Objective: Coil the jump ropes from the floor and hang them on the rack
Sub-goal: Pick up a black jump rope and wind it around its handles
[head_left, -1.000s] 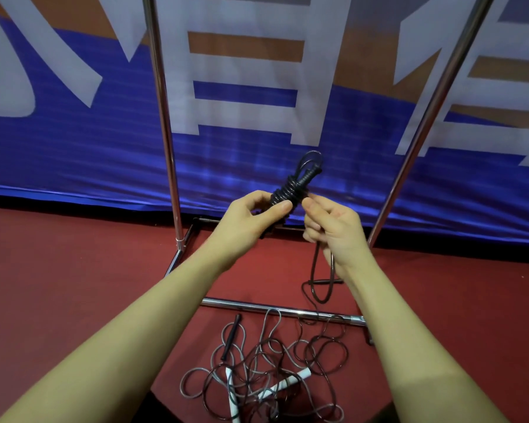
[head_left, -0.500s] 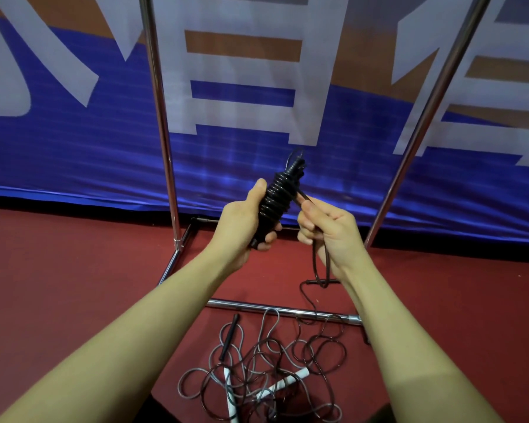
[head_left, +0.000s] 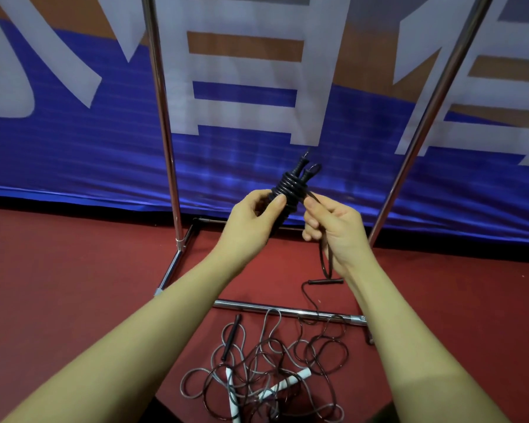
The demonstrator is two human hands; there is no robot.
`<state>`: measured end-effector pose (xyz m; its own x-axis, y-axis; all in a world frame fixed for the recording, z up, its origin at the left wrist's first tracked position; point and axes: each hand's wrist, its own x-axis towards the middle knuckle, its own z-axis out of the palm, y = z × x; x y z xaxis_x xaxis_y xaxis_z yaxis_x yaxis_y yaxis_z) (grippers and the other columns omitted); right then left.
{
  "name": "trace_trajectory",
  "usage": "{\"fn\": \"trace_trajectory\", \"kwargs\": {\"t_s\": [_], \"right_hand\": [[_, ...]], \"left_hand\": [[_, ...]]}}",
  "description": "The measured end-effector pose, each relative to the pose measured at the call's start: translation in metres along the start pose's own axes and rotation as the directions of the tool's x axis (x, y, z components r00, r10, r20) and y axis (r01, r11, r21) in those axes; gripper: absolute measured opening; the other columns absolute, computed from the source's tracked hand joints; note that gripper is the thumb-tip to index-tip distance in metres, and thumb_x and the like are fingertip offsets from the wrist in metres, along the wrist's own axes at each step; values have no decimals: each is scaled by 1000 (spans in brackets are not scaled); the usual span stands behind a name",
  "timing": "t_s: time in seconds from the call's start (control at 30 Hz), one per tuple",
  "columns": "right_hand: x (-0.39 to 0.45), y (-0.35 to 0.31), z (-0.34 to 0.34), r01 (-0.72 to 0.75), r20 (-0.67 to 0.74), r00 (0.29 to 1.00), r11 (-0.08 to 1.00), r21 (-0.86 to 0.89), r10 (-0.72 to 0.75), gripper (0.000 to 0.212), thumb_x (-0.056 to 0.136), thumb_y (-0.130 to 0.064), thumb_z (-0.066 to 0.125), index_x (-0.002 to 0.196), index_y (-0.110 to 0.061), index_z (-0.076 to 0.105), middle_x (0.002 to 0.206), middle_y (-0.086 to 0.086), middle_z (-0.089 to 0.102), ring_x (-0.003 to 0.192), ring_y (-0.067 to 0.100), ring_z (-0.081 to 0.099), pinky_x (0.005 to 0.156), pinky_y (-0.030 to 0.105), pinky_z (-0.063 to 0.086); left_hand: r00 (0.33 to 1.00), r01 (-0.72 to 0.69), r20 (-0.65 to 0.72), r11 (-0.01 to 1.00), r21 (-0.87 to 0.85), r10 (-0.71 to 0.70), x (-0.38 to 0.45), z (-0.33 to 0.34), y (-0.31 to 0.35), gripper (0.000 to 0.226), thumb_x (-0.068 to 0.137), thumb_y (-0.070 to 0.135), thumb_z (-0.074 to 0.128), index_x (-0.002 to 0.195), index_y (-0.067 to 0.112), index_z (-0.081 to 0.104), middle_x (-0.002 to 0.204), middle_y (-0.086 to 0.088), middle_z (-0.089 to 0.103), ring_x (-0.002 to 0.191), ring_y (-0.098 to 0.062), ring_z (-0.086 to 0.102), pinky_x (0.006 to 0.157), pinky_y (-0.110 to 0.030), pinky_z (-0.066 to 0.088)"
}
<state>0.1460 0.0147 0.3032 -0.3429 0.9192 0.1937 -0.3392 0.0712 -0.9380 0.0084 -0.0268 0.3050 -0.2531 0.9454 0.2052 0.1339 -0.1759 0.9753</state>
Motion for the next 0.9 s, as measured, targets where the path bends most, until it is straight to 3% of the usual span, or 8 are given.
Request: {"fn": "trace_trajectory", "kwargs": {"t_s": [0.07,0.17,0.33,0.47,0.53,0.67,0.77,0.9], "right_hand": [[-2,1,3,-19,16,1000,1000,4,19,20,94,-9,50,108,-8,65,52,-6,38,40,7,32,46,21,39],[-3,0,6,-38,41,998,999,20,37,20,94,-11,50,107,-9,65,54,-5,38,37,5,28,41,19,35],[-7,1,6,-9,76,997,1000,12,8,14,92,-12,51,89,-8,64,56,-3,38,36,4,24,38,18,28],[-8,-1,8,-11,119,993,998,62,3,26,84,-18,54,104,-4,64,58,-2,38,39,3,23,38,16,26],[-6,-2,7,5,127,992,1000,26,-8,24,88,-15,53,106,-5,65,58,-3,43,40,4,24,38,17,28],[-2,-1,5,6,55,998,998,-65,-2,22,93,-6,51,112,-6,64,52,-4,45,38,5,27,38,19,33],[0,-3,3,-27,74,997,997,-72,32,33,93,-5,51,125,0,55,51,-3,43,37,7,29,40,21,37],[-2,-8,-6,19,213,977,993,-117,7,23,90,-11,56,112,-13,62,58,-7,48,42,6,34,56,22,41]], "left_hand": [[997,-41,-55,996,81,45,-1,7,-6,13,97,37,48,103,27,53,106,0,65,103,-14,62,94,-34,48],[995,-80,-47,974,213,92,-3,10,-6,25,99,42,35,111,23,46,119,-4,56,114,-18,52,100,-37,41],[998,5,-65,966,257,12,-5,5,4,42,101,46,27,93,10,47,76,4,52,71,-16,48,67,-33,36],[974,228,29,970,-87,-226,0,5,4,51,99,53,28,99,13,59,66,-1,52,51,-14,47,45,-22,32],[957,285,106,943,-171,-270,1,4,5,52,94,60,34,100,15,60,63,-1,51,48,-13,46,41,-19,28],[971,219,142,951,-220,-191,-1,5,4,53,67,60,61,97,18,46,63,-2,50,48,-14,44,39,-17,24],[970,212,171,942,-261,-171,-2,5,4,47,67,56,62,93,20,44,63,-1,51,47,-14,45,39,-17,23],[955,238,244,928,-286,-169,2,0,6,49,69,62,58,91,18,55,63,-3,50,45,-13,43,38,-14,22]]}}
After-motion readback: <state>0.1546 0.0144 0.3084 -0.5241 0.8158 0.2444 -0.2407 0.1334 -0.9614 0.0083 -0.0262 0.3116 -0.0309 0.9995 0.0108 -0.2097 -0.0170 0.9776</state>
